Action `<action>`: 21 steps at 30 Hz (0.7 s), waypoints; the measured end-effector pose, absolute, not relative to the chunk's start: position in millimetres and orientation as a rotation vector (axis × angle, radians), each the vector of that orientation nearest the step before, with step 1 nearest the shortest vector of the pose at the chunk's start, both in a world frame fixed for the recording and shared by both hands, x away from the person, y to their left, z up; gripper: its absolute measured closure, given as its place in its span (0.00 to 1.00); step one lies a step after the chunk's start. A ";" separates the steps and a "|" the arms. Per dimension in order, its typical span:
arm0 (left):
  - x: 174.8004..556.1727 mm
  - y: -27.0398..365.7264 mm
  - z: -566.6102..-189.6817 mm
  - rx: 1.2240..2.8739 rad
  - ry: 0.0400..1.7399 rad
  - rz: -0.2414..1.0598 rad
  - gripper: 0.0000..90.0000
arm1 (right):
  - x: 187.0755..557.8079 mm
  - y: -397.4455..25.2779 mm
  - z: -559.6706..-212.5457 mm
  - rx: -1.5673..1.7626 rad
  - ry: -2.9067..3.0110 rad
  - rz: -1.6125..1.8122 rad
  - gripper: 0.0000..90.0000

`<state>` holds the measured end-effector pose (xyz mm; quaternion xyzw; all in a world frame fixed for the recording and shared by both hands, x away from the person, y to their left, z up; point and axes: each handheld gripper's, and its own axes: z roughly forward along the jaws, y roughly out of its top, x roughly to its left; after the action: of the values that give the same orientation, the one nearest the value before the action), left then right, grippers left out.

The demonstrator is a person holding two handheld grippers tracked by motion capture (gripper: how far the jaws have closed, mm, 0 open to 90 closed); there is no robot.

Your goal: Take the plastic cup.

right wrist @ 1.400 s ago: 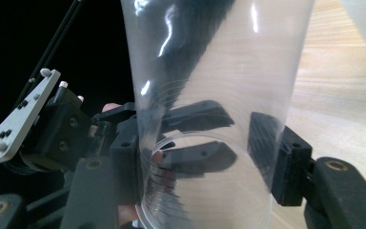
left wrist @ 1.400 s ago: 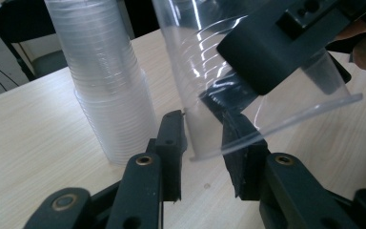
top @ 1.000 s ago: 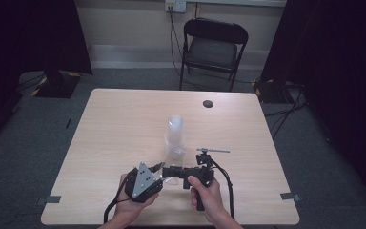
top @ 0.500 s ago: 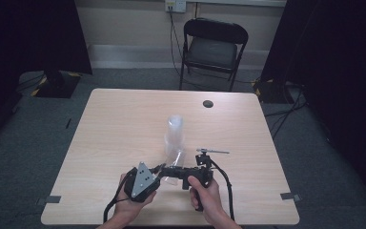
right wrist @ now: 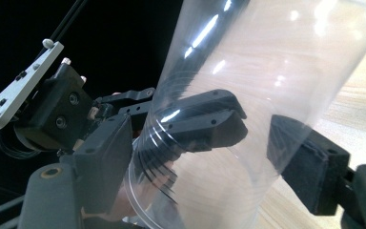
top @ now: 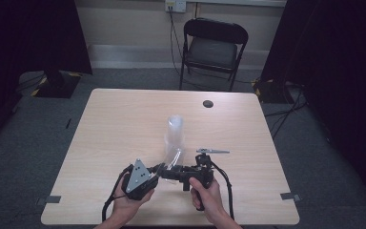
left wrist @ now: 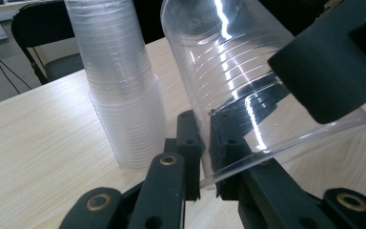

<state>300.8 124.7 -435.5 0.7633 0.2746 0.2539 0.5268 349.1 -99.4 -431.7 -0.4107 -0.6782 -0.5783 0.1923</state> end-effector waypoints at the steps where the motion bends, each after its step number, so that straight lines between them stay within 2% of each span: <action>1: 300.9 124.6 -435.6 1.823 0.657 0.605 0.93 | 349.1 -99.8 -431.7 -1.151 -1.907 -1.626 0.25; 14: 306.8 130.5 -435.5 1.816 0.716 0.562 0.94 | 349.3 -106.6 -429.8 -1.141 -1.966 -1.675 0.23; 21: 314.6 135.0 -439.0 1.813 0.727 0.455 0.95 | 350.3 -112.0 -428.6 -1.147 -2.017 -1.660 0.24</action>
<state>314.6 135.0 -439.0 0.7619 0.3055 0.1915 0.5381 350.3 -112.0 -428.6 -0.3979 -0.6997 -0.5757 0.1437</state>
